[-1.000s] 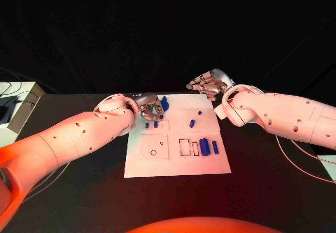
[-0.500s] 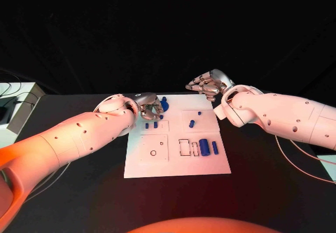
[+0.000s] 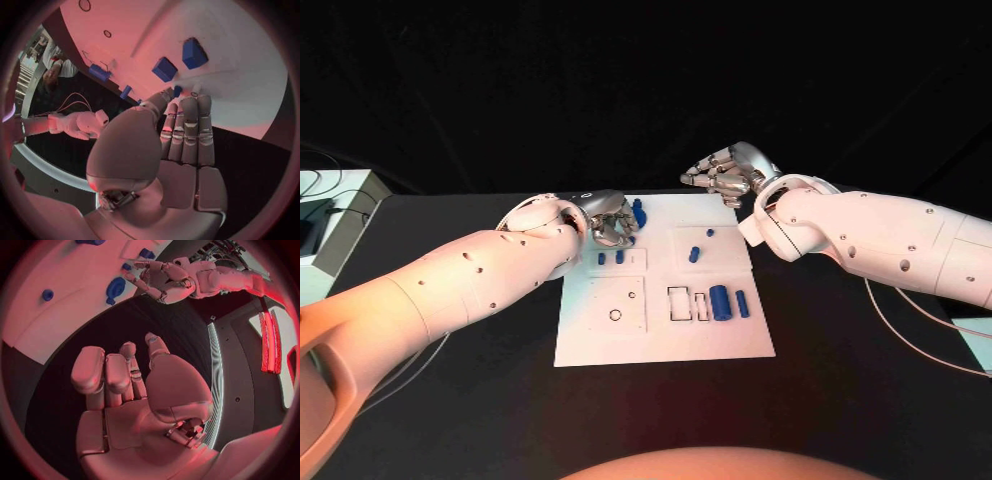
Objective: Assemble the parts on the task board
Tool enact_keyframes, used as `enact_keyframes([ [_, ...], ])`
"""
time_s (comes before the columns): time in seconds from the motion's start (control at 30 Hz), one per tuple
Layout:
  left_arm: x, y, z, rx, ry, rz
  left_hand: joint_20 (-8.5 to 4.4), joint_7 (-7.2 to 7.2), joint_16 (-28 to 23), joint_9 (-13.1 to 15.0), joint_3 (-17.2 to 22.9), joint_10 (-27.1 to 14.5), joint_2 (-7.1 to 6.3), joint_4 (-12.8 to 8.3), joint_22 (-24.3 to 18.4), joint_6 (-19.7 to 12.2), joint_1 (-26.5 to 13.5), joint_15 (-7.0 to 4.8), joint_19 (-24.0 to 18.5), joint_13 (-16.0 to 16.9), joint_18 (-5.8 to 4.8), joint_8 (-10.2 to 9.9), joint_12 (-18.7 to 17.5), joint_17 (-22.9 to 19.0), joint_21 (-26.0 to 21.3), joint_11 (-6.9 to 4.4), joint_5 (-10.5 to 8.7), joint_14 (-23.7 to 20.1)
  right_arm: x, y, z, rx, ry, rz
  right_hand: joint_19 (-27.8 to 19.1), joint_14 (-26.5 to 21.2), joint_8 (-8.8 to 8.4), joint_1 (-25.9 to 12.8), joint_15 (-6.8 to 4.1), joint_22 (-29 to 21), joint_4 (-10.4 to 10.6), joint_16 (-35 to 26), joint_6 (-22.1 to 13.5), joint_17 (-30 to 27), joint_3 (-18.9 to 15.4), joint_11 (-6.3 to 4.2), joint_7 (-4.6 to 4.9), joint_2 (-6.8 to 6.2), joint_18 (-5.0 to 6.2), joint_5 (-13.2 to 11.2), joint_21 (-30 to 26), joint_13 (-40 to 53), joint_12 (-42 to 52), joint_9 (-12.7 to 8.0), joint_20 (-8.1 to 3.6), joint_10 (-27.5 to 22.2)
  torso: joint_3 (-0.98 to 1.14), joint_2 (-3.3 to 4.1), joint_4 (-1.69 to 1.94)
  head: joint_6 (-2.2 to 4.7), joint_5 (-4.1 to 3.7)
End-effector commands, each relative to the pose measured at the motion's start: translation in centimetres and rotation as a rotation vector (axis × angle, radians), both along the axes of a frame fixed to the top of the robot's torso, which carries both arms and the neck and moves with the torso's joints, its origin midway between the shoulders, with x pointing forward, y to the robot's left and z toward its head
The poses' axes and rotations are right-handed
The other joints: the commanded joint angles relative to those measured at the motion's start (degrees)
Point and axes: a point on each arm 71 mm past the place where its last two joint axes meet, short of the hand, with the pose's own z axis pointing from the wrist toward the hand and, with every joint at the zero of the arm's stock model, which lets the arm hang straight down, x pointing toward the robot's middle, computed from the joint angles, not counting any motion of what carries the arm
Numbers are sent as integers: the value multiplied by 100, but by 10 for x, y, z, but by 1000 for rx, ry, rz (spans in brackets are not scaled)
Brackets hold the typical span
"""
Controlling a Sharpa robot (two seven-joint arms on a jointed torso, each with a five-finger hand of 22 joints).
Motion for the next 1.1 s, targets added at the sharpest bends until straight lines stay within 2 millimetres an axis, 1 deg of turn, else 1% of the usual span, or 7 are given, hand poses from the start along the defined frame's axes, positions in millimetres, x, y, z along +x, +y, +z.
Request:
enact_keyframes([
  [0.03, -1, -2, -4, 12, 35, 2, 7, 44, 75, -6, 30, 34, 4, 20, 50, 58, -59, 12, 51, 0, 73, -22, -33, 25, 52, 6, -23, 41, 0, 2, 1, -4, -10, 13, 202, -26, -12, 17, -14, 746, -30, -24, 19, 6, 3, -5, 37, 51, 56, 18, -29, -5, 16, -3, -24, -24, 3, -2, 1, -12, -14],
  [0.13, -1, -2, -6, 19, 45, 6, 4, 75, 133, -5, 35, 74, 15, 15, 84, 104, -52, 7, 69, 2, 81, -19, -24, 40, 85, -6, -23, 61, 0, 2, 1, -4, -9, 14, 202, -26, -12, 17, -14, 746, -30, -24, 19, 6, 3, -5, 37, 51, 56, 18, -29, -5, 16, -3, -24, -24, 2, -4, 6, -19, -21],
  [0.5, 0, -2, -7, 2, 55, 4, 0, 75, 201, -5, 45, 151, 49, 20, 148, 176, -63, -5, 71, 3, 89, -19, -30, 37, 127, -28, -21, 62, 0, 3, 0, -7, -1, 19, 207, -21, -10, 20, -16, 752, -36, -14, 28, 21, 12, -8, 32, 67, 51, 22, -5, -16, 32, 0, -26, -22, -2, -10, 12, -28, -34],
  [0.67, 1, -1, -8, -7, 59, 8, 1, 85, 208, -7, 71, 178, 56, 26, 176, 180, -74, -10, 73, 2, 92, -22, -64, 19, 137, -30, -23, 96, 0, 3, 0, -8, 0, 18, 209, -19, -6, 22, -18, 753, -42, -8, 40, 29, 14, -11, 28, 72, 50, 23, 3, -18, 41, 3, -27, -19, -8, -15, 26, -40, -24],
  [0.77, 1, 0, -8, -10, 63, 10, 3, 84, 201, -5, 93, 163, 56, 25, 186, 187, -74, -8, 73, 1, 96, -20, -74, 11, 140, -25, -20, 106, 0, 4, 0, -8, 0, 20, 209, -21, -2, 22, -20, 754, -46, -12, 49, 26, 14, -13, 23, 73, 49, 22, 6, -19, 47, 6, -28, -18, -5, -14, 29, -41, -23],
  [0.97, 2, 1, -9, -9, 70, 12, 19, 62, 163, -3, 130, 150, 47, 36, 190, 279, -97, -9, 60, -1, 105, -17, -77, -17, 117, -25, -22, 140, 0, 5, 0, -9, -1, 22, 209, -21, -2, 23, -20, 754, -46, -12, 49, 26, 14, -14, 23, 73, 49, 22, 6, -19, 47, 7, -28, -18, -2, -8, 8, -36, -8],
  [1.1, 2, 1, -9, -10, 71, 12, 13, 45, 140, -2, 147, 232, 65, 36, 194, 378, -101, -31, 82, -1, 111, -17, -82, -28, 113, -52, -25, 185, -1, 5, 0, -10, -1, 22, 209, -21, -2, 23, -20, 754, -46, -12, 49, 26, 14, -14, 23, 73, 49, 22, 6, -19, 47, 7, -28, -18, -3, -5, 10, -35, -6],
])
